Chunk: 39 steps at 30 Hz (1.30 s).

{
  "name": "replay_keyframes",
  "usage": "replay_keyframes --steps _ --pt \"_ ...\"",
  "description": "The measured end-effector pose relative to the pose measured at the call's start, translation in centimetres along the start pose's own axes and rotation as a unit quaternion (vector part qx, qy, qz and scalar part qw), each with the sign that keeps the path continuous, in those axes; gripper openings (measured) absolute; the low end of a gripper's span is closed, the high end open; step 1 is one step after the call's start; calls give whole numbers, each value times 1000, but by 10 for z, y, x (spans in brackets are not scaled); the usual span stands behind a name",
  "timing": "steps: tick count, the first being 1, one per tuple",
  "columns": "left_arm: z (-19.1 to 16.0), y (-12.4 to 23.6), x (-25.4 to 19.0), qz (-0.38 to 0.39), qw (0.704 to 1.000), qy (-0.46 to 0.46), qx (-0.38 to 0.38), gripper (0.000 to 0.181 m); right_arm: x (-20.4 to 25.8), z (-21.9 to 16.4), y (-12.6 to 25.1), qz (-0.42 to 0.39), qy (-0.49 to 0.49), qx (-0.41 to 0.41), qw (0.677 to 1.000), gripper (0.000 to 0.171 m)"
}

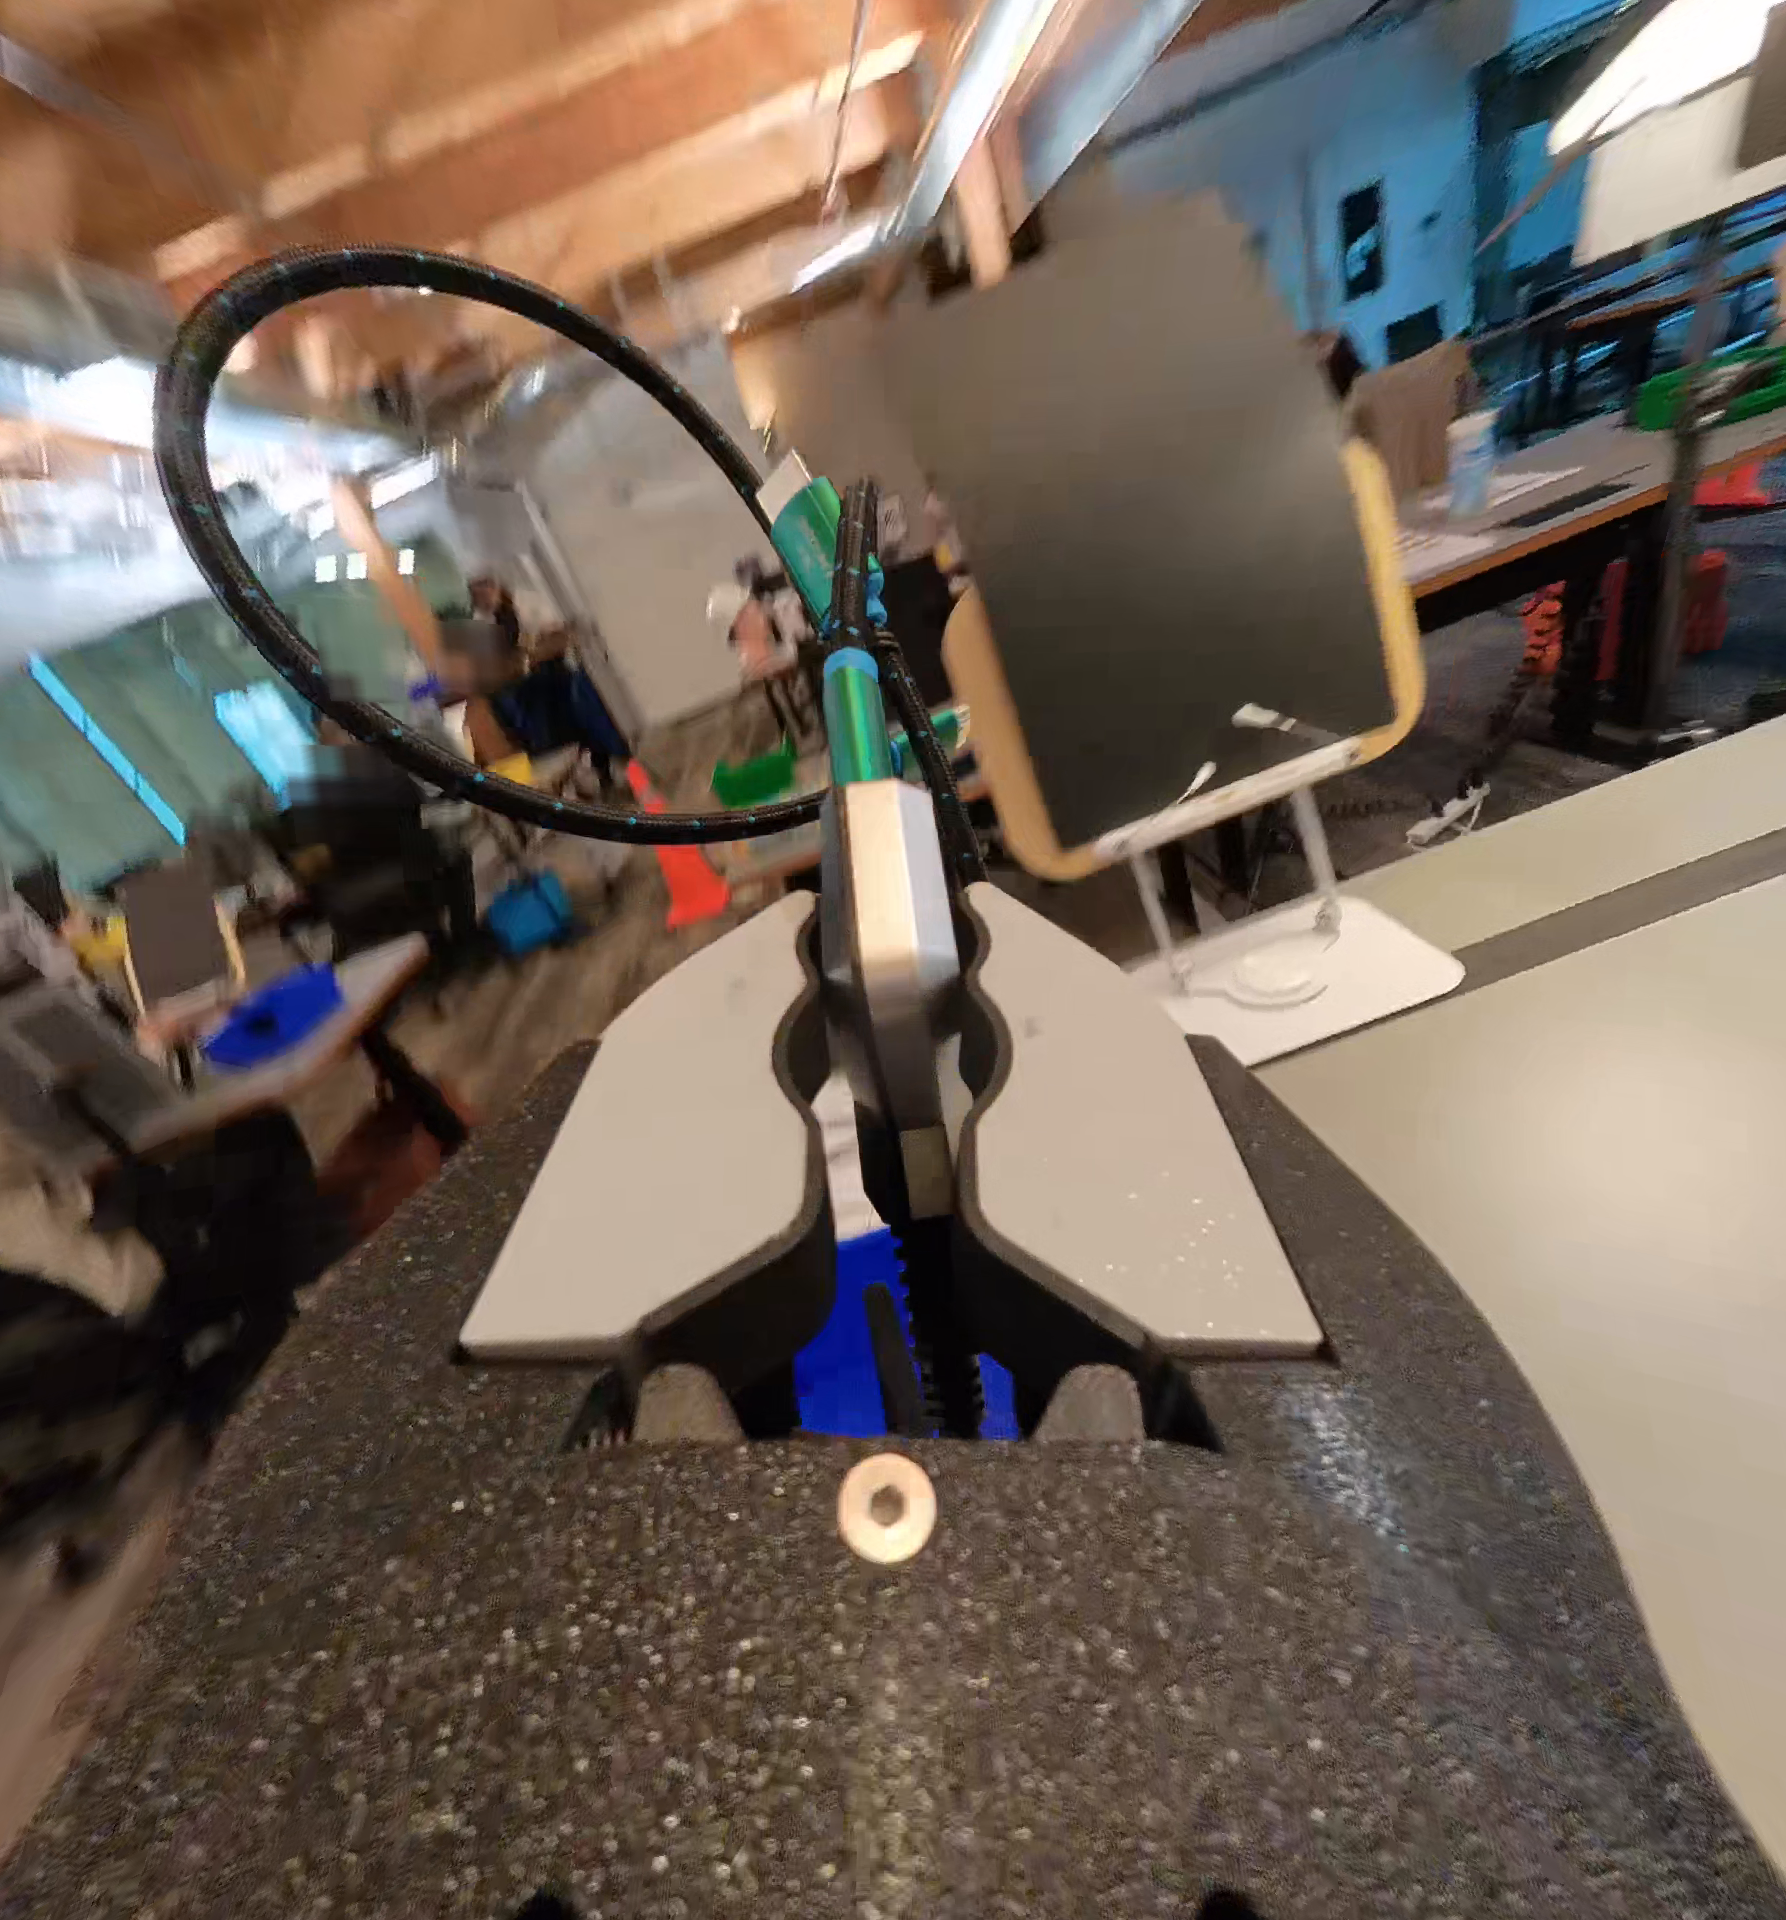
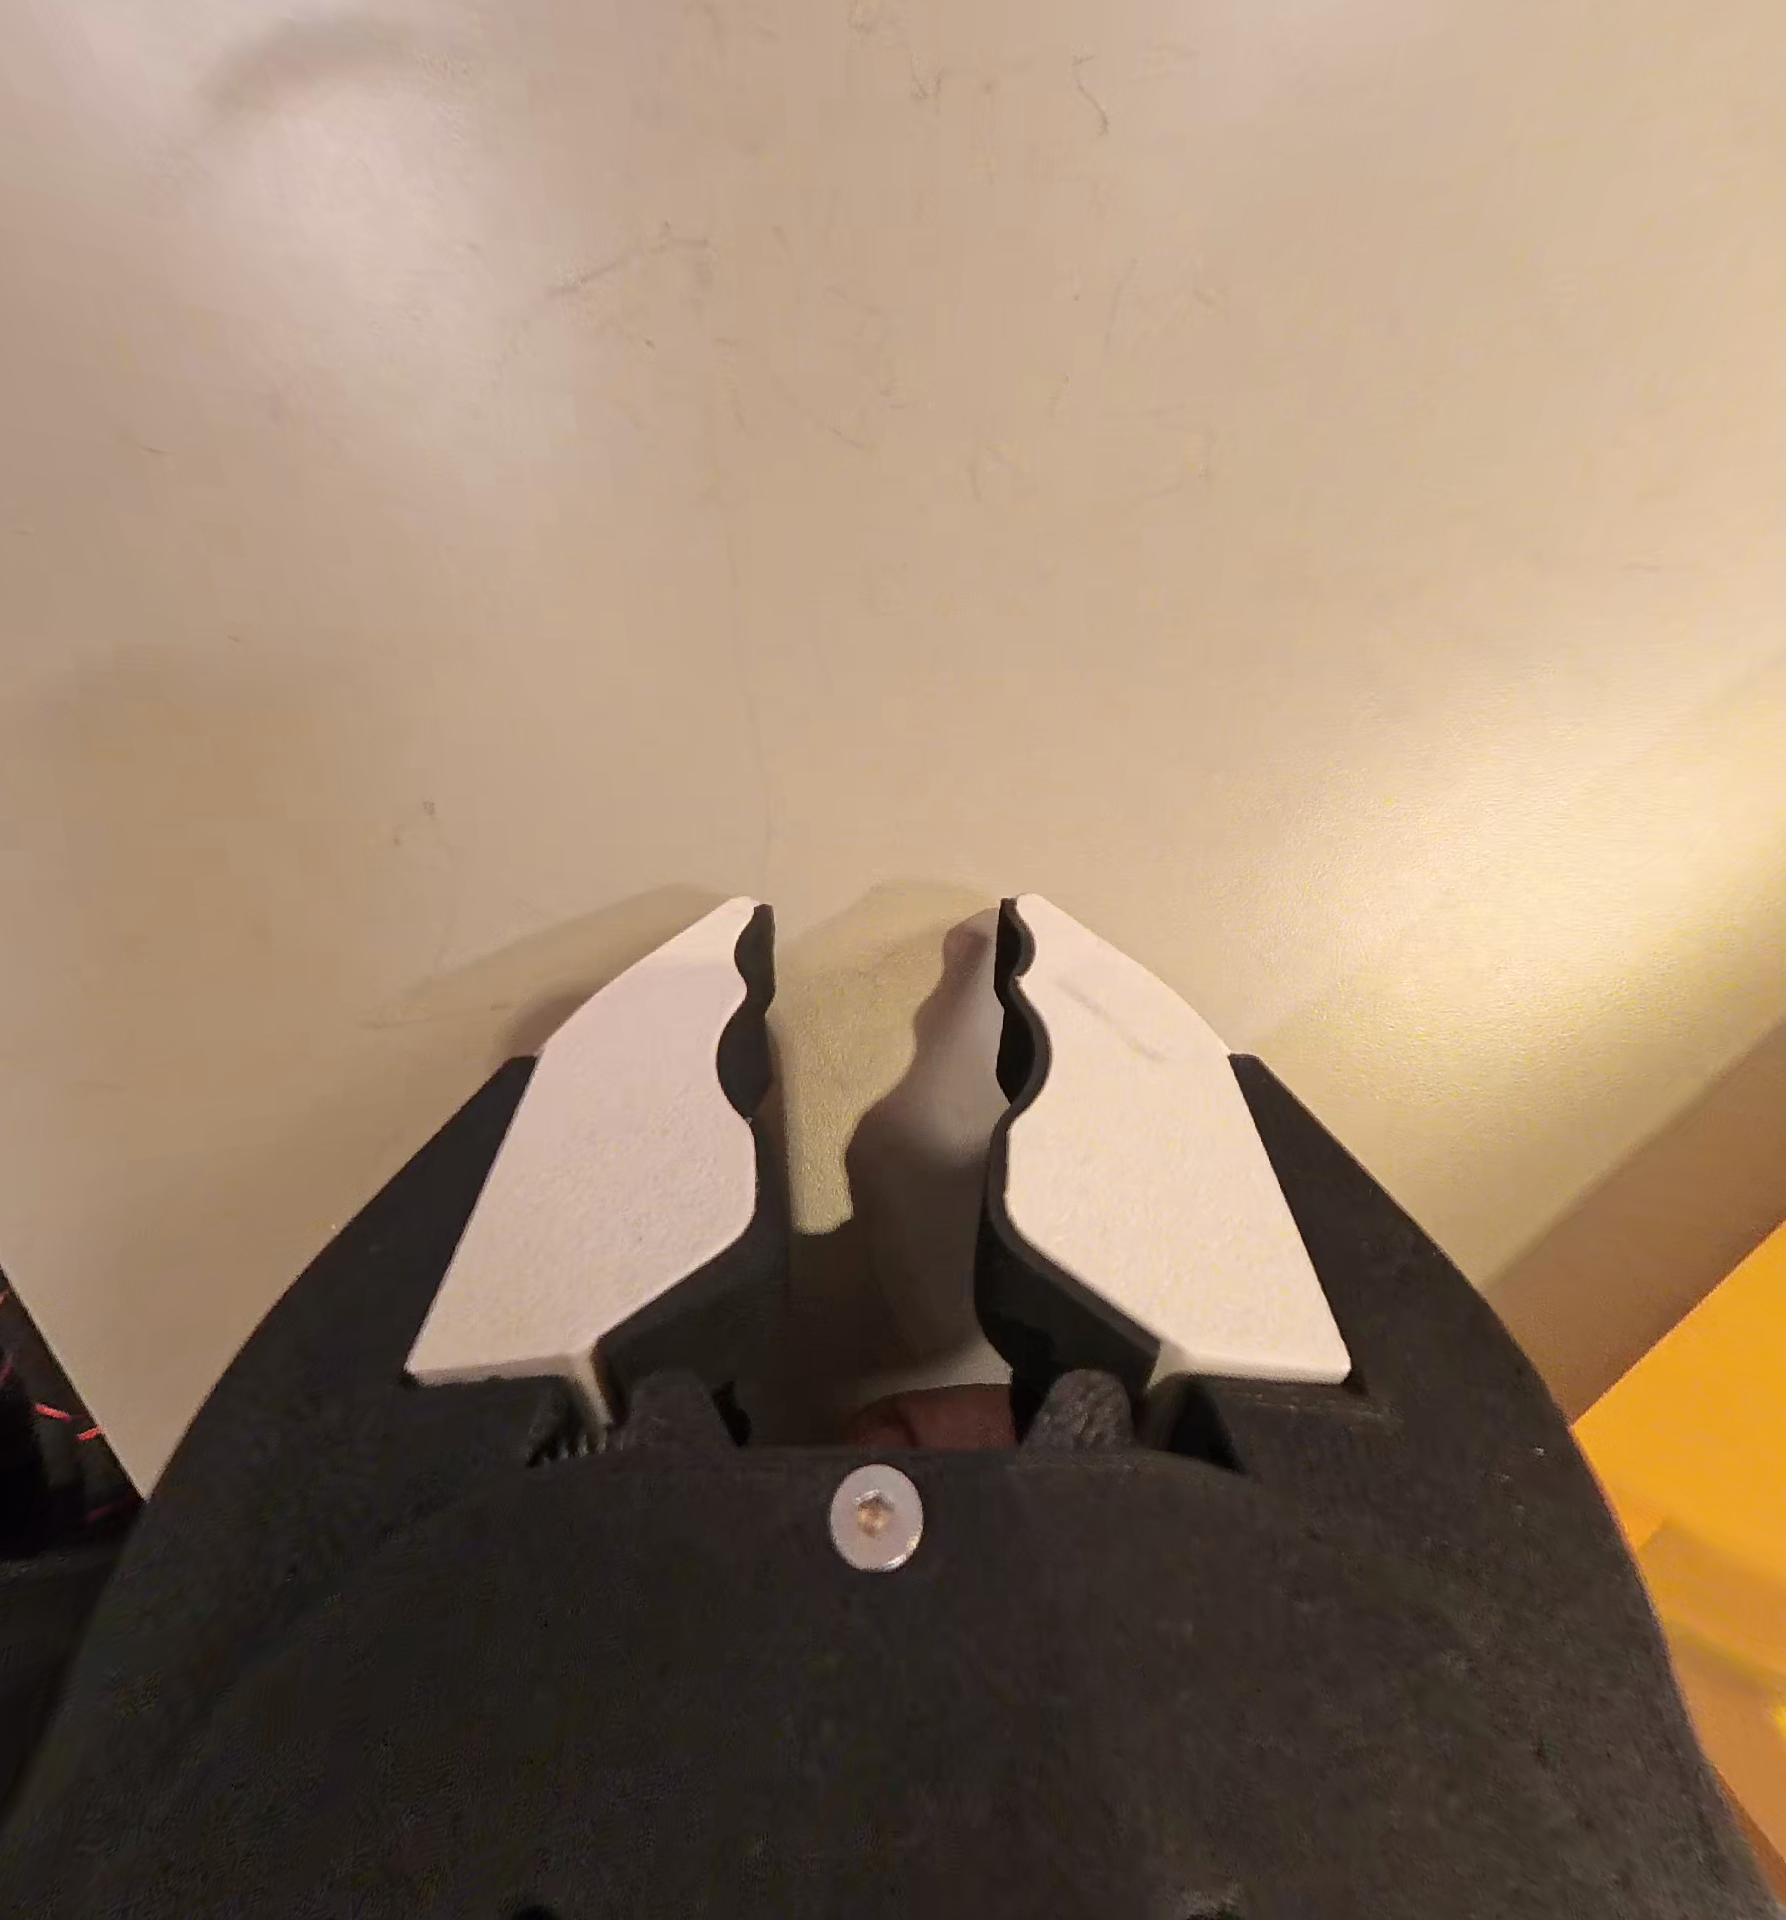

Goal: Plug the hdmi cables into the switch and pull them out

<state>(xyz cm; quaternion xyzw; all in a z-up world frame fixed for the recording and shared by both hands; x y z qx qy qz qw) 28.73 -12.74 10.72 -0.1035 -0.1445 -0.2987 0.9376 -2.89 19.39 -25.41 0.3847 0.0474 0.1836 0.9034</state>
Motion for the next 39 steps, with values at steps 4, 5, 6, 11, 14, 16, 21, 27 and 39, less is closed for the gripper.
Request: replay_keyframes --steps 4,5,6,11,14,16,21,27,39 --pt "49 24 -61 -55 995 -39 -74 21 0 0 0 -5 4 -1 1000 41" --pt "56 28 -79 -65 992 -53 -91 21 0 1 0 -7 5 -1 1000 41" --pt "61 32 -97 -74 989 -69 -106 21 0 1 0 -11 7 -2 1000 41" --pt "52 40 -194 -121 969 -155 -149 21 1 2 2 -29 18 -11 999 41" --pt "18 36 -252 -145 956 -199 -158 21 0 3 4 -38 22 -20 999 41" --pt "-12 33 -287 -160 951 -211 -161 21 -1 4 7 -49 19 -32 998 41" --pt "-99 30 -361 -193 937 -255 -142 21 -3 9 17 -83 24 -73 994 41" --pt "-169 53 -409 -222 888 -367 -167 21 11 19 26 -195 176 -116 958 41" --pt "-201 113 -414 -258 807 -472 -243 21 43 27 8 -352 448 -97 816 33"
Point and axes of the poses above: each gripper's, where its closed fingertips meet, y back along the fingers, z out of its top, x = y × z across the jaws, the point moved 4 cm from there along y, back along the fingers, and after that the axes turned 10 degrees about z, right-handed, at the moved point
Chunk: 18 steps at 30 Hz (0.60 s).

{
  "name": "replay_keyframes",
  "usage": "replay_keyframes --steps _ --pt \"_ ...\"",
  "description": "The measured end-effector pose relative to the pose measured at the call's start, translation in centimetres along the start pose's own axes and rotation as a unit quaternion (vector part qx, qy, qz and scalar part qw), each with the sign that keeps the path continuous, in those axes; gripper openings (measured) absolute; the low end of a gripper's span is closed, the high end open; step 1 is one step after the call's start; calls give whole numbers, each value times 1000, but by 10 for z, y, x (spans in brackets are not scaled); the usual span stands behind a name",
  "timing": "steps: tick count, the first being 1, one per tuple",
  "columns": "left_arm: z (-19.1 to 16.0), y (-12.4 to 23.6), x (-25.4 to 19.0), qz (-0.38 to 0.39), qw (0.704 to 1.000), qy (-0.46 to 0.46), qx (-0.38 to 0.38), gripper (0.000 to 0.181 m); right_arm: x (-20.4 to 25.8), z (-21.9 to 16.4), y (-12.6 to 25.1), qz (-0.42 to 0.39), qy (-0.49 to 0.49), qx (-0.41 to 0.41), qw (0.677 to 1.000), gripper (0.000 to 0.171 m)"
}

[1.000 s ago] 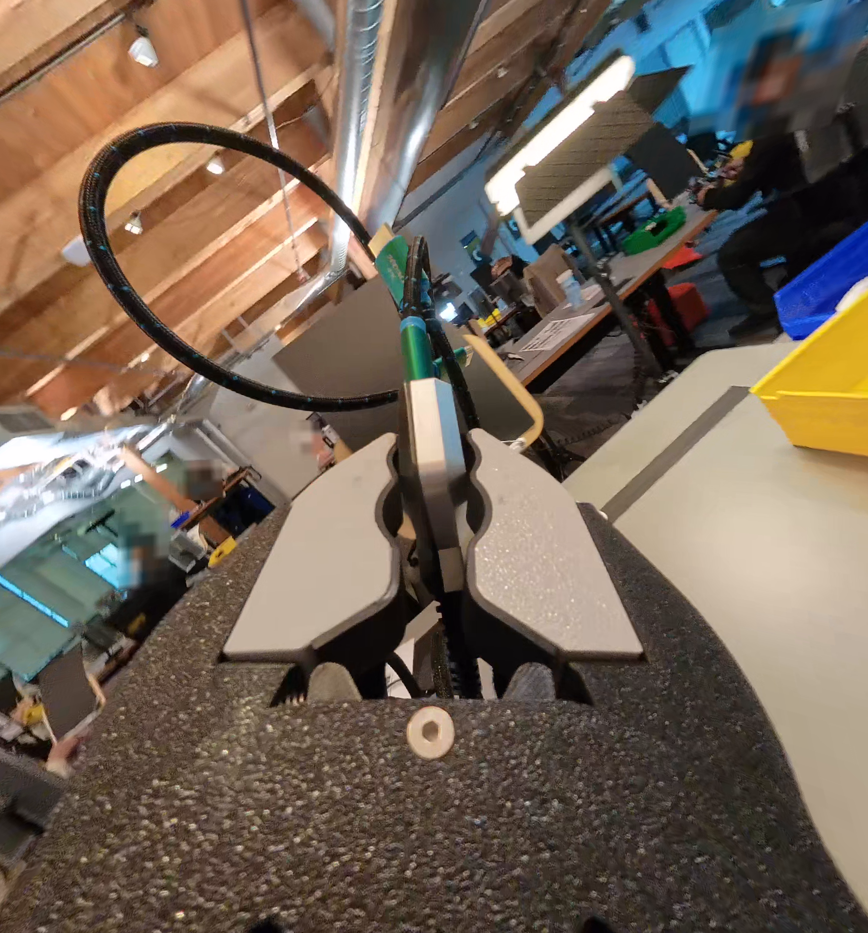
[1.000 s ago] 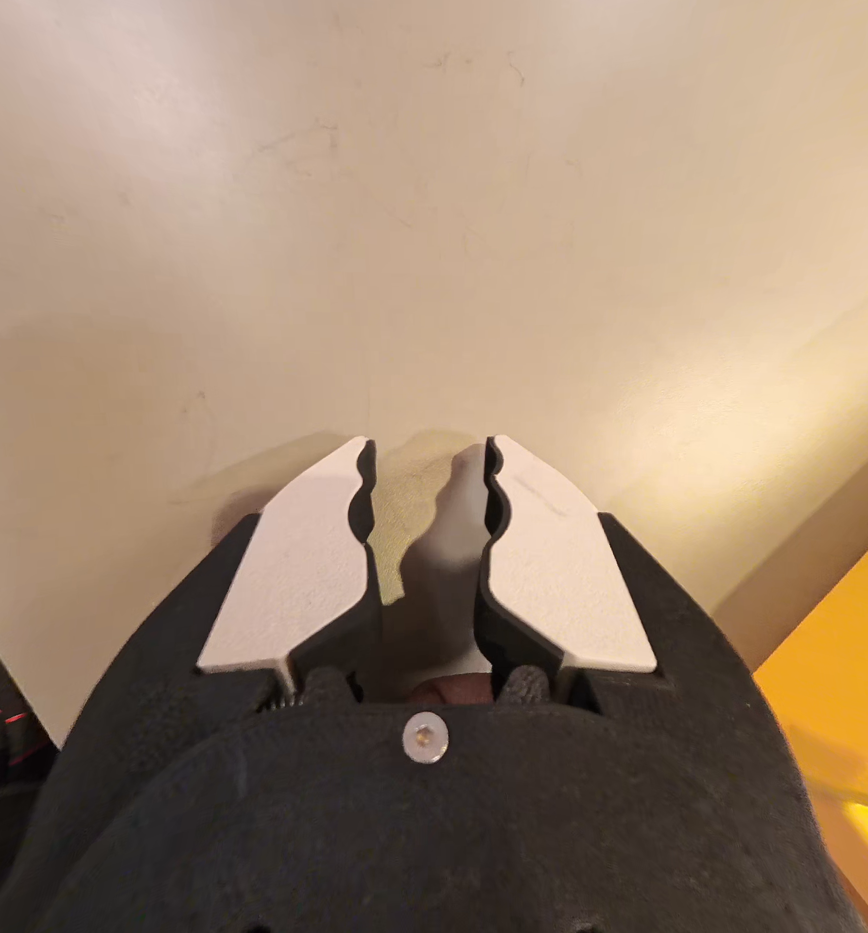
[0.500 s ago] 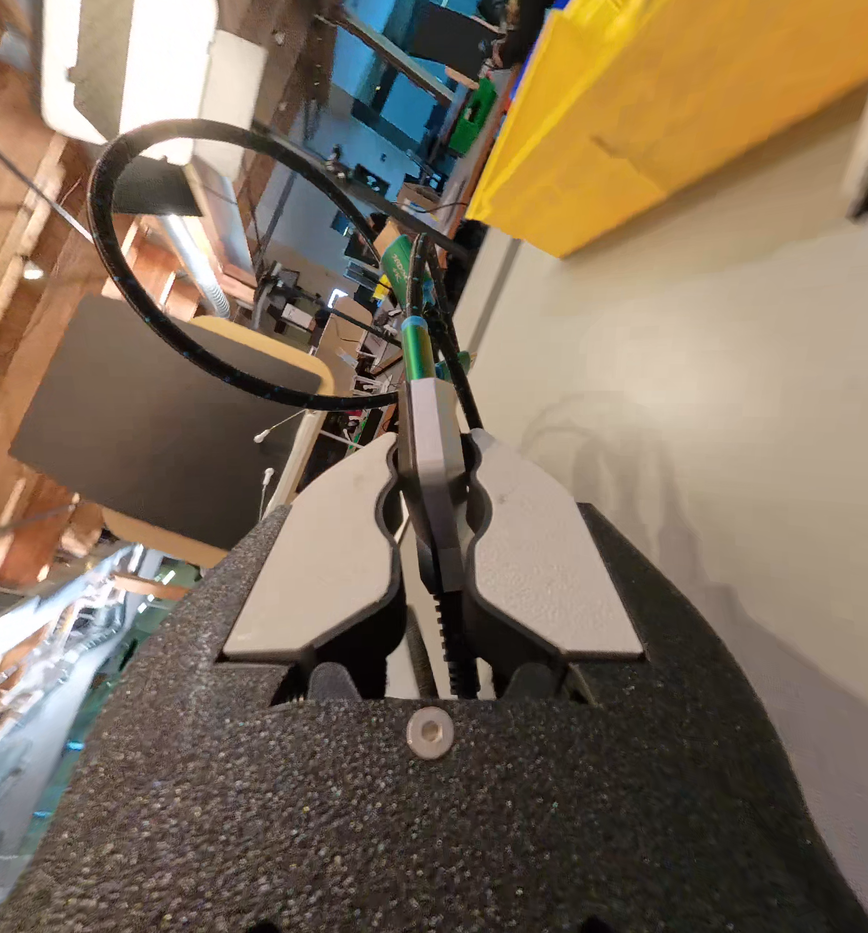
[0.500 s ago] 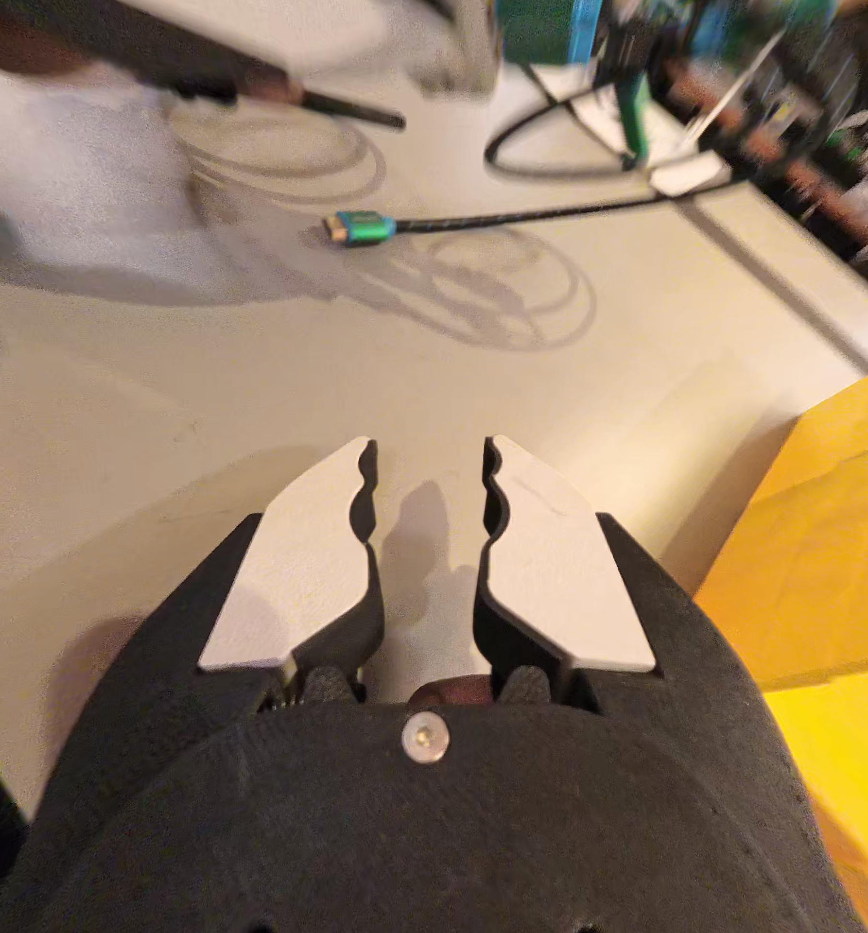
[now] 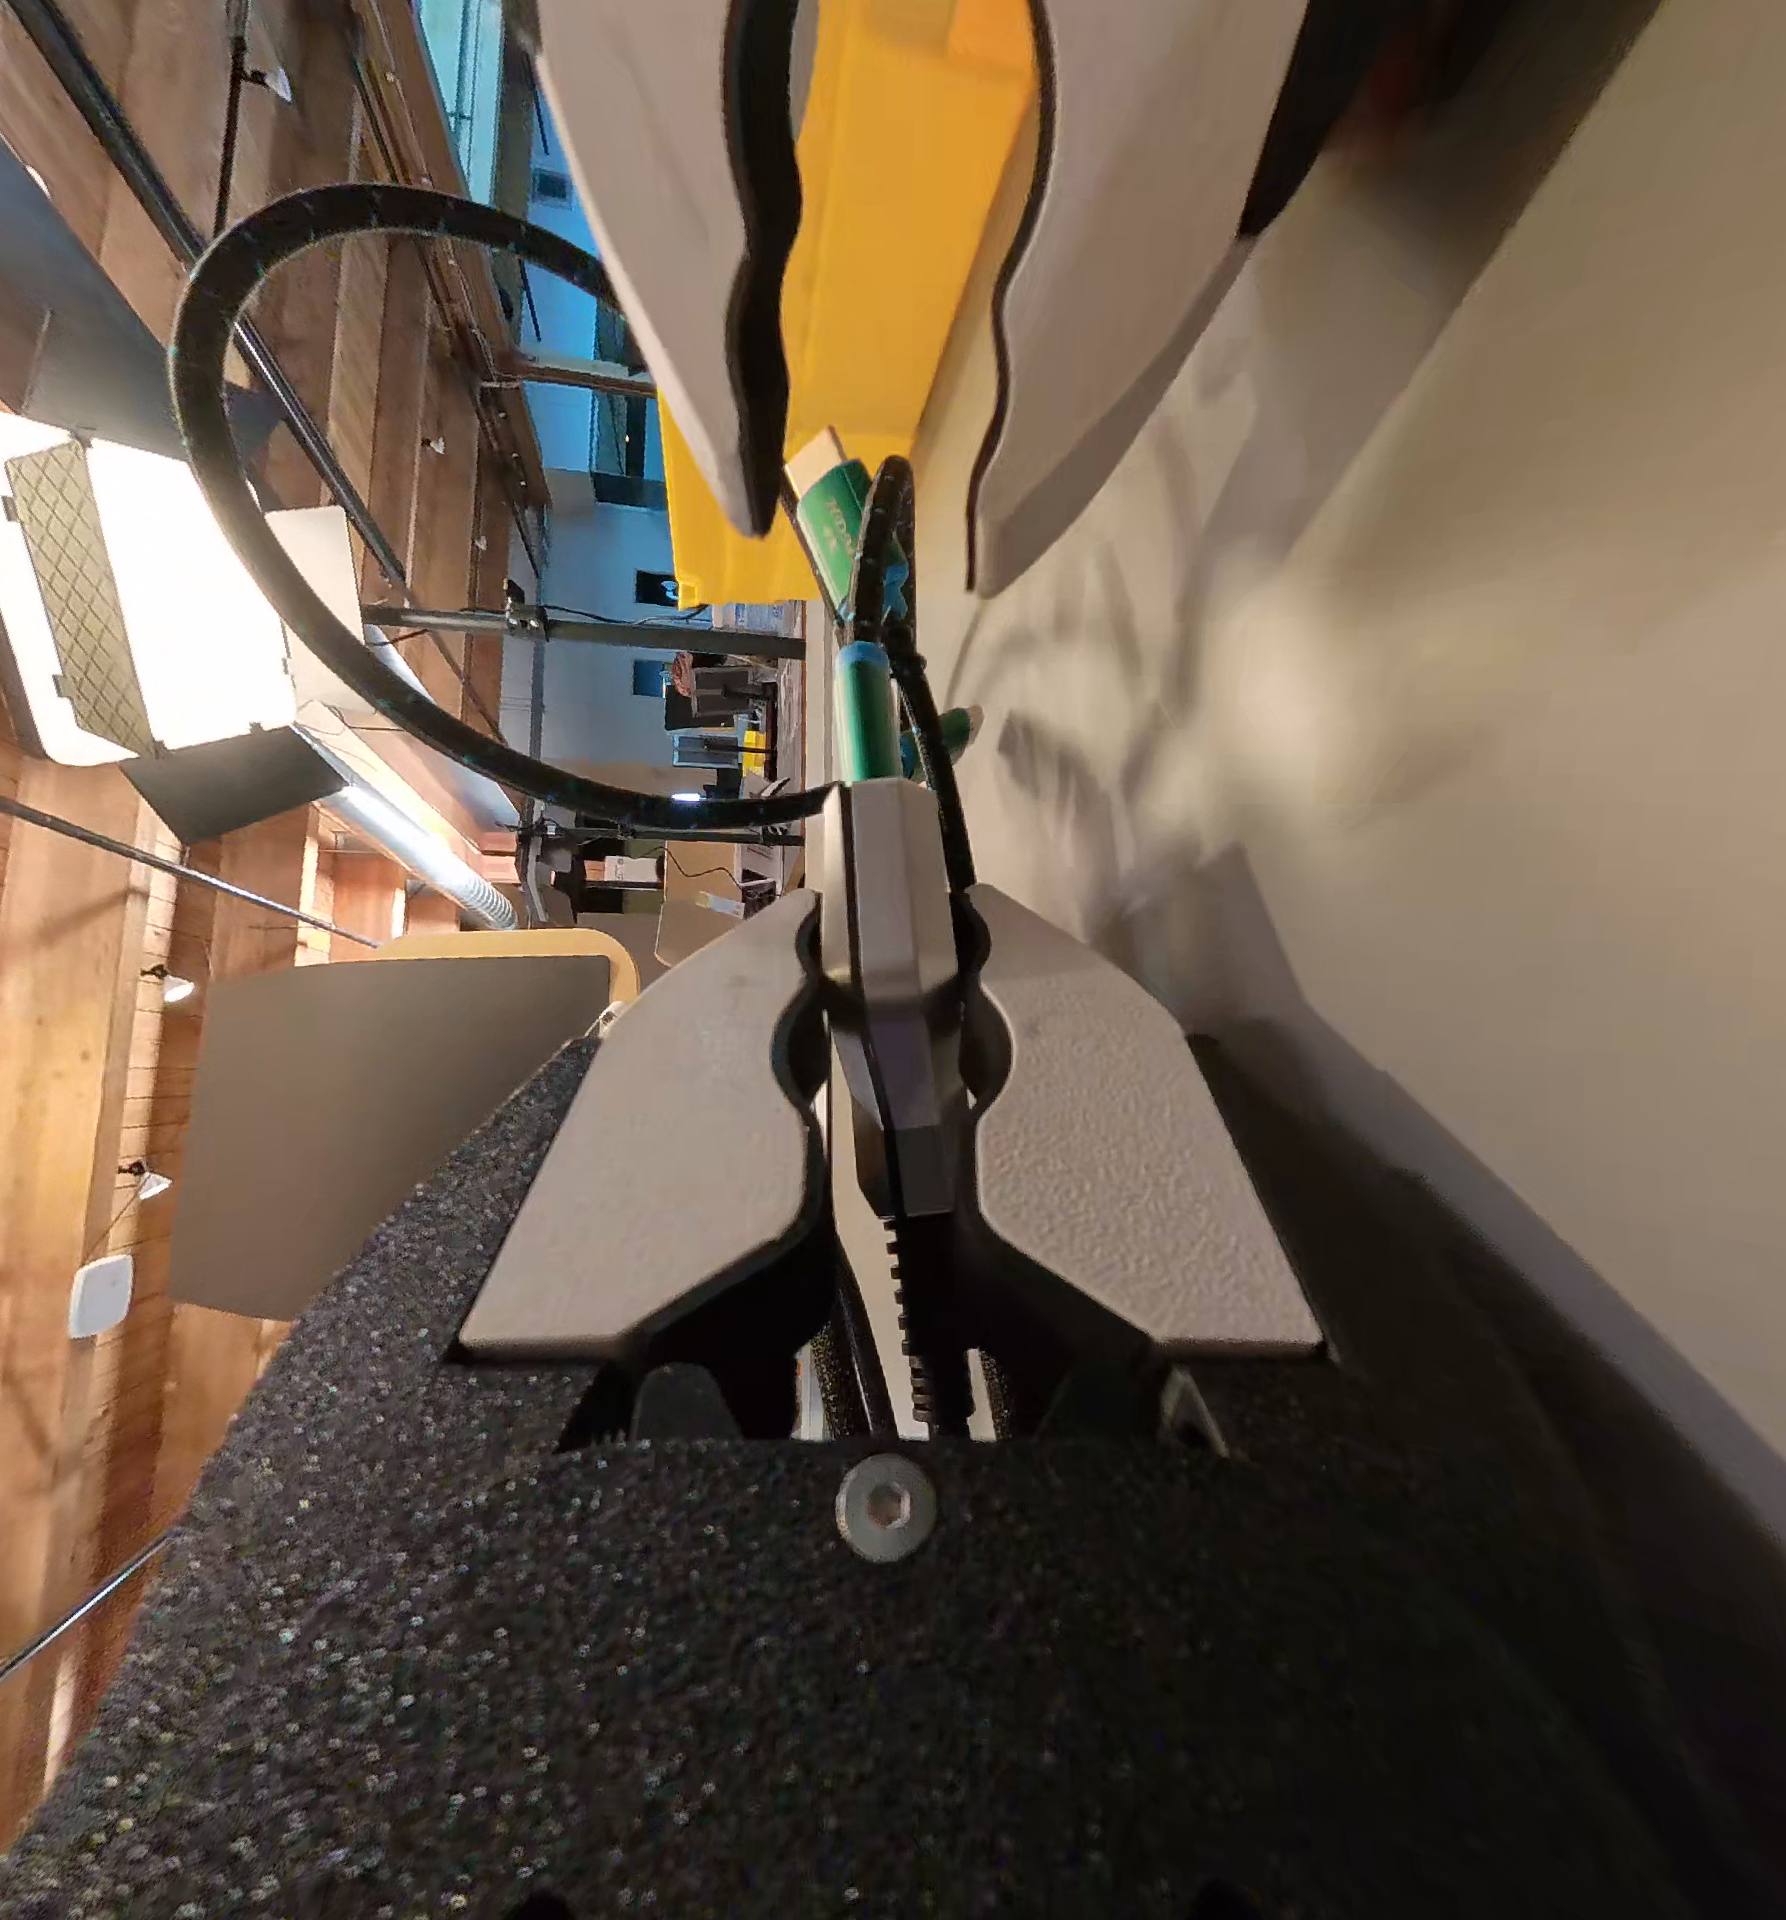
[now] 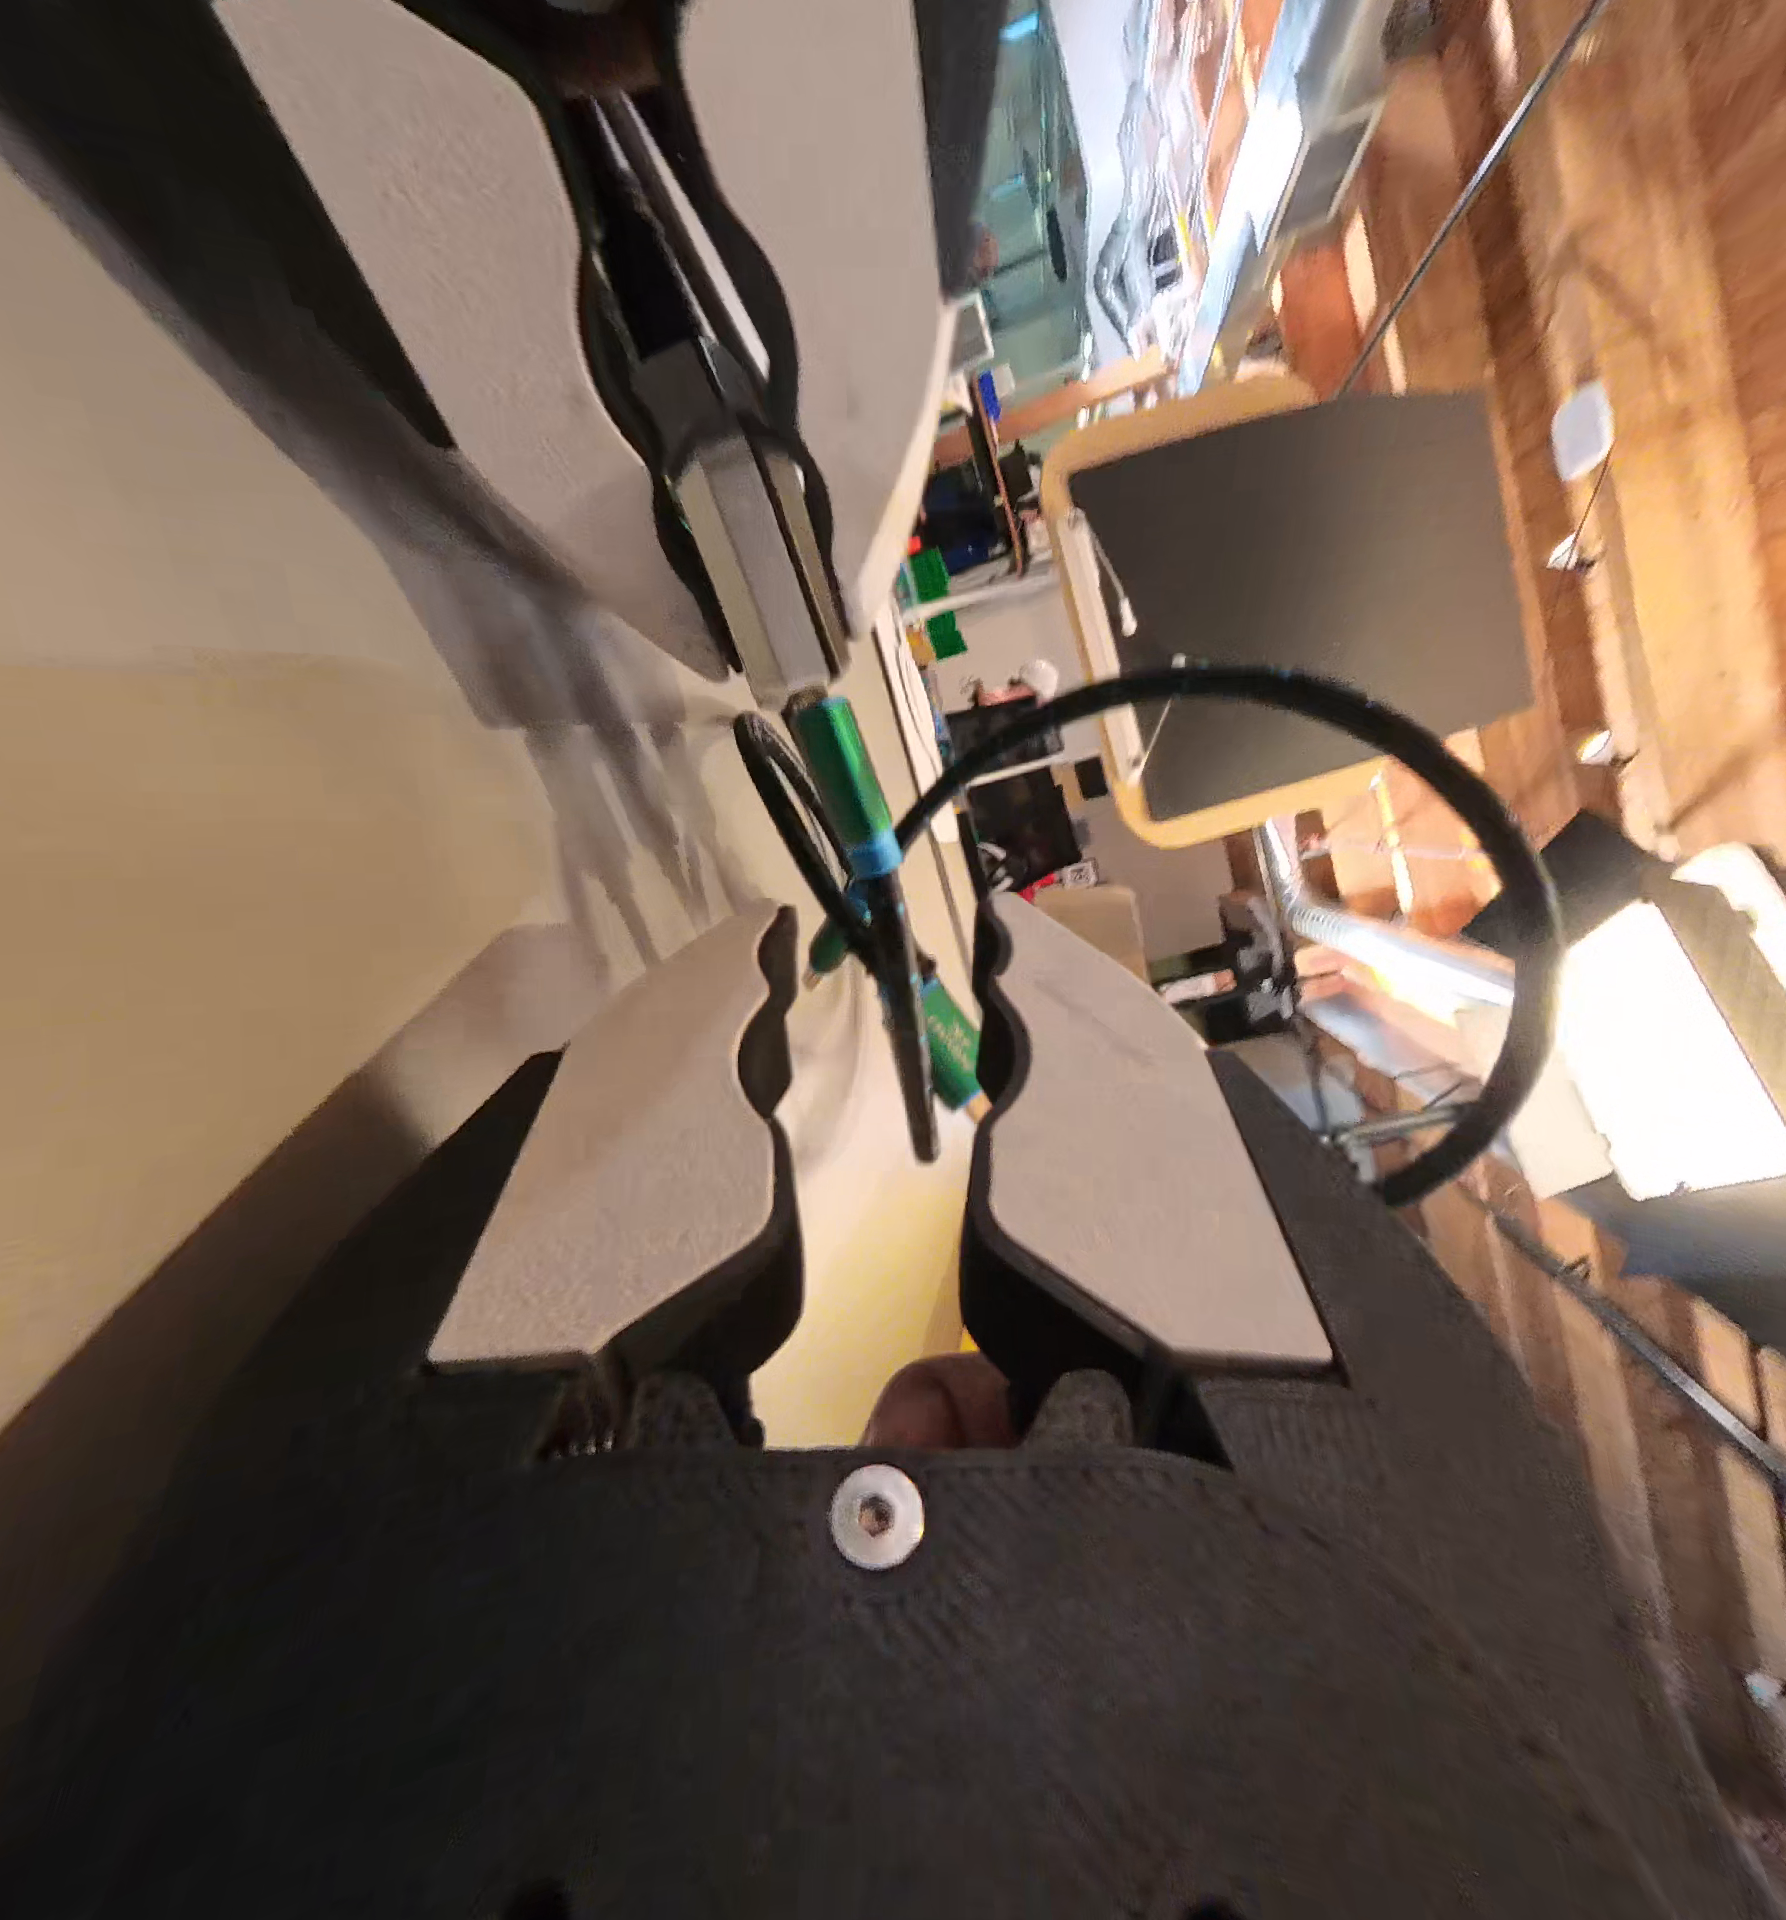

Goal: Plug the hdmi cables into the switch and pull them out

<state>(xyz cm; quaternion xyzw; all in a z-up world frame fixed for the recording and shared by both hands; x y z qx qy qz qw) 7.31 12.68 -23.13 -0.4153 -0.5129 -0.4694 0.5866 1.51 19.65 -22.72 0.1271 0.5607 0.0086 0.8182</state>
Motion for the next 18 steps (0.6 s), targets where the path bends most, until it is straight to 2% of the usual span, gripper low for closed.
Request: replay_keyframes --steps 7,18 --pt "12 19 -8 10 1000 -20 -4 22 11 23 -6 3 51 -12 999 21" --pt "17 25 -10 10 999 -29 -24 22 18 27 -11 37 69 -13 997 13"
Point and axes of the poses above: each gripper's, where its closed fingertips meet, y back along the fingers, z out of its top, x = y × z across the jaws, the point moved 4 cm from there along y, back along the fingers, and after that the axes turned 10 degrees about z, right-handed, at the moved point
